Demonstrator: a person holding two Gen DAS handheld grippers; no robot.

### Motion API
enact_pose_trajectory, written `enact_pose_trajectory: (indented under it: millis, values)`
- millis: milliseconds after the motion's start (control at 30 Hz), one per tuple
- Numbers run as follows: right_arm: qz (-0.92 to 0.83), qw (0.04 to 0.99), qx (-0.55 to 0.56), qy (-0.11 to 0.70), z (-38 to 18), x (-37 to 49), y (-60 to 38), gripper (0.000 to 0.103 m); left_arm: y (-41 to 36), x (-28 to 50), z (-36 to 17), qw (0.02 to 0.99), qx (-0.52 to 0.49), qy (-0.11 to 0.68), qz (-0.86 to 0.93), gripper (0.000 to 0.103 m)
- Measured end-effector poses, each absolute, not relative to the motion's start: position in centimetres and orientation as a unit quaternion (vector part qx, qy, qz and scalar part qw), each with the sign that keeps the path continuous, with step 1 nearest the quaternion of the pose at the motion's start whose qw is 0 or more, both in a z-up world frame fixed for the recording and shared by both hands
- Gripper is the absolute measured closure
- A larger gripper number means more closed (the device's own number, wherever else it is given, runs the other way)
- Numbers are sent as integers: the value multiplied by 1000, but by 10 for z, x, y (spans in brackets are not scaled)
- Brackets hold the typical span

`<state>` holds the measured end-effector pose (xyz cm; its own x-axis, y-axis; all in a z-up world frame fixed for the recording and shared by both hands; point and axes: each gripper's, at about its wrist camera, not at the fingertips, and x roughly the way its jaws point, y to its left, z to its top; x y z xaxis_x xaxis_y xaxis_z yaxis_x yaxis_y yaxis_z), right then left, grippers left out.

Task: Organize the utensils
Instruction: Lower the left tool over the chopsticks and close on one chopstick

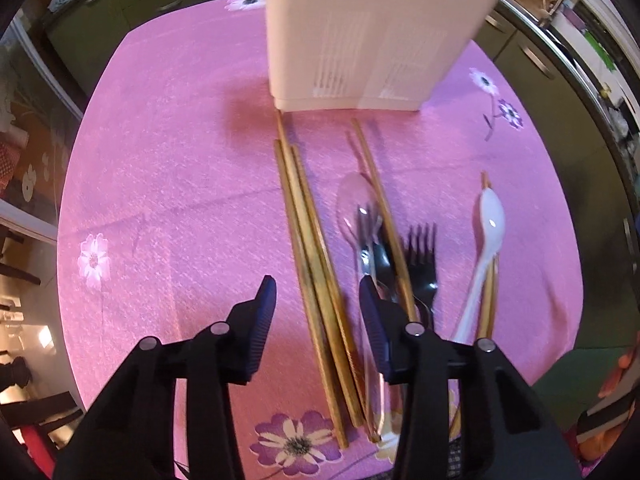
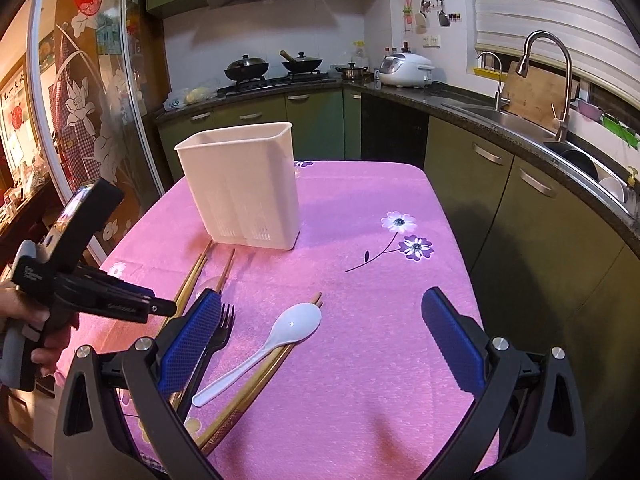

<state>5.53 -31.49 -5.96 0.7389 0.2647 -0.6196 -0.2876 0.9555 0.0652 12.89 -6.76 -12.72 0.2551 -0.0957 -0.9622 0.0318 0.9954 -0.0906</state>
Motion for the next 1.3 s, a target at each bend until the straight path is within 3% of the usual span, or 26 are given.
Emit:
enact_pose_trajectory:
  millis: [133,1300]
  values:
    - [151,932,-20,329,-61,56,-312,4,-61,138,-139,779,-34,625,-29,79]
    - [175,925,-50,334,-63,66,-281,4,-65,154,-132,781,-52,622,-10,83]
